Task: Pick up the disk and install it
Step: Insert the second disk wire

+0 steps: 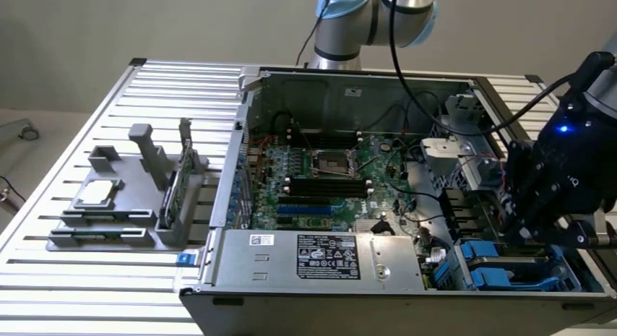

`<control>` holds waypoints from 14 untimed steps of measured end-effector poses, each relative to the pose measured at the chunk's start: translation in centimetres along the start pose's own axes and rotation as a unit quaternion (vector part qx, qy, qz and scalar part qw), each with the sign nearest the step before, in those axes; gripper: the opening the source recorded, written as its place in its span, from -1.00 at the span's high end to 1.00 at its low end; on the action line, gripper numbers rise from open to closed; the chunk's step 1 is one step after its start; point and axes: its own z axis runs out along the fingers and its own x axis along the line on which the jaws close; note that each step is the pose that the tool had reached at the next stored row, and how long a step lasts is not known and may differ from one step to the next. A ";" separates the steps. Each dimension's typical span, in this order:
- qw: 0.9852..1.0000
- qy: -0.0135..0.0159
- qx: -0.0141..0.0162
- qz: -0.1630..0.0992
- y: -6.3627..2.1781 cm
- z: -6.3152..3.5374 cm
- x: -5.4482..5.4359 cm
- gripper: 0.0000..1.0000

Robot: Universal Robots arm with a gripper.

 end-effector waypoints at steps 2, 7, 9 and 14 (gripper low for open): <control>1.000 0.000 0.000 0.002 0.02 0.08 -0.1 0.67; 1.000 0.000 0.000 0.006 0.10 0.26 -0.2 0.67; 1.000 0.000 0.000 0.008 0.13 0.33 -0.3 0.67; 1.000 0.000 0.000 0.010 0.20 0.53 -0.3 0.67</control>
